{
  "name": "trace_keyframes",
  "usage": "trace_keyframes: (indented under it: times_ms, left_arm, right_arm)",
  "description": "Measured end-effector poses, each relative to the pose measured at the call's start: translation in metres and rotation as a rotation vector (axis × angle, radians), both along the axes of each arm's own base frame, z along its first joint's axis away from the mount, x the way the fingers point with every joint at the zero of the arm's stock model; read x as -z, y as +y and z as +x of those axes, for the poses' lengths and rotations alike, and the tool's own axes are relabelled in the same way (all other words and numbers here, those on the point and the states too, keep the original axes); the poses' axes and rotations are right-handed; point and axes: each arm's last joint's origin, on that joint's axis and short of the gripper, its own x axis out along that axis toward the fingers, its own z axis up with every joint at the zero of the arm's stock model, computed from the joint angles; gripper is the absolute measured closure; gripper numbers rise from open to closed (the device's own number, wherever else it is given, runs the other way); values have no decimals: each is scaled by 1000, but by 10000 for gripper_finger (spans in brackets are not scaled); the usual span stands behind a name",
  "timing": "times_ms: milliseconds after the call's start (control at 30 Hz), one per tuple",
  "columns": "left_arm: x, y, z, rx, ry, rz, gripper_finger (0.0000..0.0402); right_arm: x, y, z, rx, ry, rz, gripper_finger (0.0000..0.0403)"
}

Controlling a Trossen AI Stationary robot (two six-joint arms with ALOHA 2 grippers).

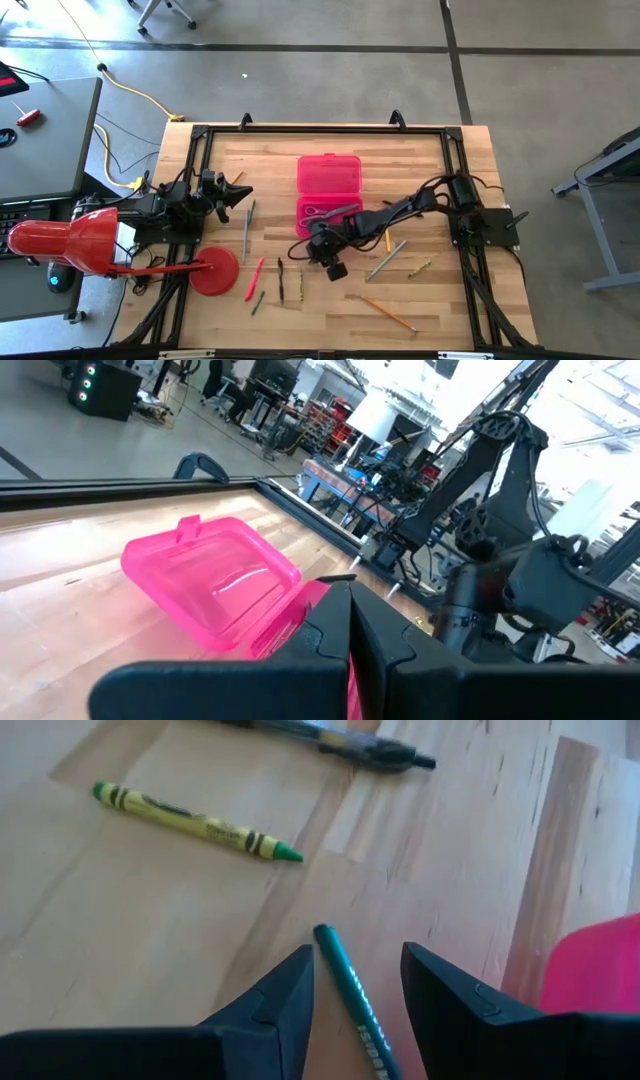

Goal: Pick & place school supplies into a supply box
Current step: Put the middle right dark green crayon into the pink supply box

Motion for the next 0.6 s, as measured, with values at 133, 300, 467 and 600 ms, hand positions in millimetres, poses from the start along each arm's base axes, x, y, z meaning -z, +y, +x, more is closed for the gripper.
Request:
trace_keyframes:
  times_ms: [133, 300, 467, 600]
  left_arm:
    - [0, 0, 0, 7, -12, -39, 369]
    - [-6, -1, 0, 42, -71, -21, 369]
    - [-23, -7, -2, 224, -225, 103, 369]
    - [-23, -6, -1, 199, -216, 127, 369]
  right_arm:
    - [1, 0, -1, -2, 9, 2, 274]
    - [3, -1, -1, -2, 19, 0, 288]
    - [3, -2, 0, 15, 15, 14, 301]
    - [3, -2, 0, 5, 25, 30, 304]
